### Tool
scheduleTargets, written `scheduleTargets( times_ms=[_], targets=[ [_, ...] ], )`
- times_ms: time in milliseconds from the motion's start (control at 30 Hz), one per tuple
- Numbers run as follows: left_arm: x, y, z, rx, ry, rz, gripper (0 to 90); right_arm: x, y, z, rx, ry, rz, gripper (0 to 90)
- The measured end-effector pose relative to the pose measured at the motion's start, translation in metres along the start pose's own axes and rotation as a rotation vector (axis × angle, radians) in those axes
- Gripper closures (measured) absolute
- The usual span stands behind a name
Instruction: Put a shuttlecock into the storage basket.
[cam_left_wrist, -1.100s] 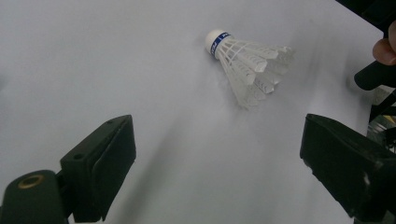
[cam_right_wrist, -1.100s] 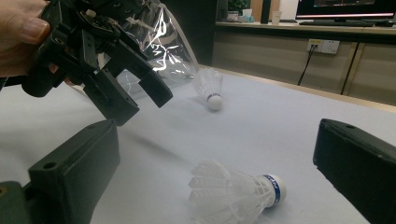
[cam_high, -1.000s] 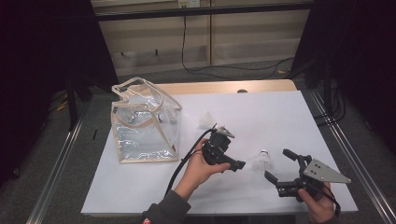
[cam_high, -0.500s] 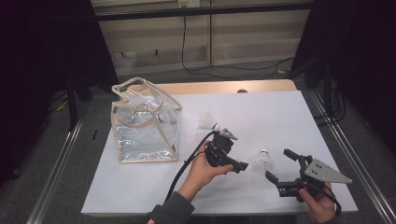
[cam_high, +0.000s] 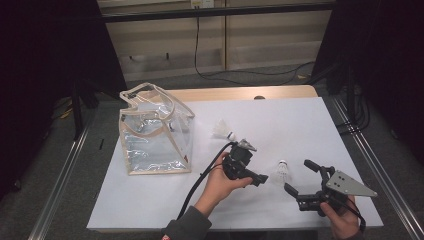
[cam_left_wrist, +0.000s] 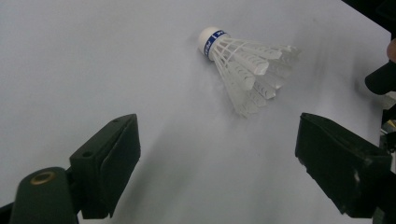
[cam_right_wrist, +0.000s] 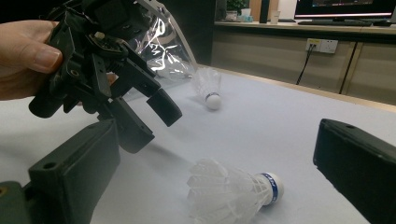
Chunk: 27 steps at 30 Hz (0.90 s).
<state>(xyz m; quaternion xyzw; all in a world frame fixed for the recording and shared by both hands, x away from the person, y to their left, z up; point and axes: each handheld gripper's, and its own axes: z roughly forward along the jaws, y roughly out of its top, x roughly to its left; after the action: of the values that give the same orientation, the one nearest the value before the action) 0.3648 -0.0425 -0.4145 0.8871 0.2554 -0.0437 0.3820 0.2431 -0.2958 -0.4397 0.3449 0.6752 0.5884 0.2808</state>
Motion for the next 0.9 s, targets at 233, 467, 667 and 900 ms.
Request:
scheduleTargets(
  times_ms=[233, 467, 667, 900],
  targets=[
    [0.001, 0.000, 0.006, -0.018, -0.007, -0.010, 15.9, 0.000, 0.000, 0.000, 0.000, 0.000, 0.001, 0.2],
    [0.002, 0.000, 0.012, -0.017, -0.001, -0.008, 20.9, -0.001, 0.000, 0.000, 0.002, -0.003, -0.002, 0.2],
    [0.002, -0.001, 0.018, -0.024, -0.010, -0.016, 23.5, -0.001, 0.000, 0.000, 0.002, -0.002, -0.001, 0.2],
    [-0.002, -0.001, 0.026, -0.009, -0.009, 0.008, 30.1, -0.001, 0.000, 0.000, 0.002, -0.004, -0.001, 0.2]
  ],
)
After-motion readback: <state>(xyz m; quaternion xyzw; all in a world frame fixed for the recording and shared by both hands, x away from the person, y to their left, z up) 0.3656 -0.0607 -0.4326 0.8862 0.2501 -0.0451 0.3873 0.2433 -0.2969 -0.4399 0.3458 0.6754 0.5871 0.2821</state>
